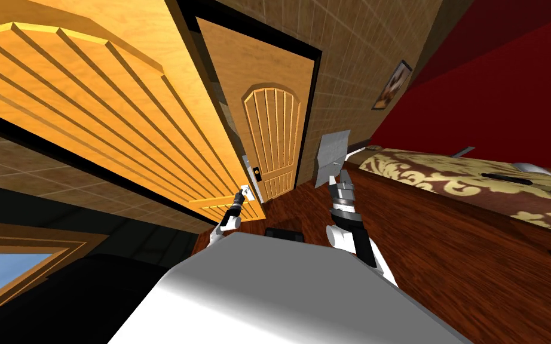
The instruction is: Pull the door open
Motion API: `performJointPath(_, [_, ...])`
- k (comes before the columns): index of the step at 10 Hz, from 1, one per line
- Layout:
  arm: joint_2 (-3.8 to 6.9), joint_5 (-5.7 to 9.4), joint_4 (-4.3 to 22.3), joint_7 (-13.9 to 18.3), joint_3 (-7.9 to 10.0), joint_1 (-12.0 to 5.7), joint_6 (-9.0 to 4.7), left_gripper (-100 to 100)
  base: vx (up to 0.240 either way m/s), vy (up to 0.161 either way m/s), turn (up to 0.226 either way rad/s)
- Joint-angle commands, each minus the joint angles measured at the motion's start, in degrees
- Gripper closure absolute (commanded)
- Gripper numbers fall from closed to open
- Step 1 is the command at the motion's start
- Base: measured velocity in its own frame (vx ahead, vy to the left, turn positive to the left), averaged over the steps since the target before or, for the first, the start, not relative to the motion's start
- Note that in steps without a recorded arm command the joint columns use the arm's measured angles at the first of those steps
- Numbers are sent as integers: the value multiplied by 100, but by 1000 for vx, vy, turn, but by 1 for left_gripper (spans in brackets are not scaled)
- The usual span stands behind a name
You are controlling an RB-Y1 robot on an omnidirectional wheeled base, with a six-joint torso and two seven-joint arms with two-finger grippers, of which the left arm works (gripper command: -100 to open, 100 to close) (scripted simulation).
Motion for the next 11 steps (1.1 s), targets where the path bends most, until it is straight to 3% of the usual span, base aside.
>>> performJointPath(1, [90,33,-61,54,-157,114,-66,100,-215,39,-172])
performJointPath(6, [432,162,-278,231,-488,427,-307,100,-245,76,-173])
performJointPath(7, [481,180,-309,256,-534,472,-342,100,-241,66,-142])
performJointPath(8, [466,174,-295,222,-457,466,-296,100,-107,20,-16])
performJointPath(9, [577,197,-314,293,-556,555,-388,100,-191,57,-178])
performJointPath(11, [686,220,-341,356,-641,623,-482,100,-226,70,-174])
